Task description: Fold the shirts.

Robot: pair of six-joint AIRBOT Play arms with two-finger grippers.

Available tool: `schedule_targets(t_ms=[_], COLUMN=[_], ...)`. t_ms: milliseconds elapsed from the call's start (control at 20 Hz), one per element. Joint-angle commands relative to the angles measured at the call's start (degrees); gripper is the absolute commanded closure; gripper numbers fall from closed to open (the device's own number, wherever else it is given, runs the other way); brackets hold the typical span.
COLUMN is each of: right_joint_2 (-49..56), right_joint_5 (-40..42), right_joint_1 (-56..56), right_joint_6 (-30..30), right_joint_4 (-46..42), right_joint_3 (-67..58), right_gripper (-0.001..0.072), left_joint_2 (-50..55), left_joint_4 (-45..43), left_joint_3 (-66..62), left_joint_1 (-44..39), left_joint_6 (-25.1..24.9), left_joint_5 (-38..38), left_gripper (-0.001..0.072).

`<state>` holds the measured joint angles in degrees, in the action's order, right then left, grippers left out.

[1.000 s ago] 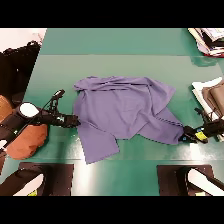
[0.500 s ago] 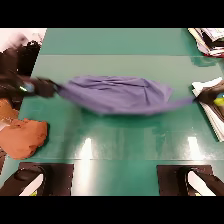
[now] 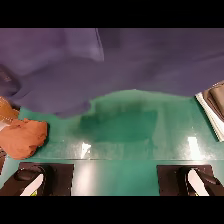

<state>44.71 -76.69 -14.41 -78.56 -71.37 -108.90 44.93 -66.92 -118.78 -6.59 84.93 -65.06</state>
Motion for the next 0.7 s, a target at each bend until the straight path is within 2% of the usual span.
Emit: schedule_targets(t_ms=[0,200,450,650], right_joint_2=[0.7,7.0,19.4,33.2], right_joint_5=[-3.9,-8.8,-13.7,-13.1], right_joint_1=[-4.6,-2.2,9.0,13.2], right_joint_6=[-0.1,-0.1,0.4,0.4], right_joint_4=[-0.2,-0.1,-0.9,-0.9], right_joint_3=[-10.0,-11.2,2.9,10.1], right_gripper=[0.0697,0.0698,0.0697,0.0697], left_joint_2=[0.0,0.8,4.7,15.9], left_joint_4=[-0.2,-1.2,-4.8,-4.9], left_joint_3=[-8.1,-1.9,24.9,41.3], left_joint_1=[0.0,0.0,0.0,0.0], left_joint_6=[2.2,2.3,2.3,0.1], left_joint_5=[1.3,-2.7,-4.5,-1.2], left_gripper=[0.0686,0.0685,0.0684,0.0684])
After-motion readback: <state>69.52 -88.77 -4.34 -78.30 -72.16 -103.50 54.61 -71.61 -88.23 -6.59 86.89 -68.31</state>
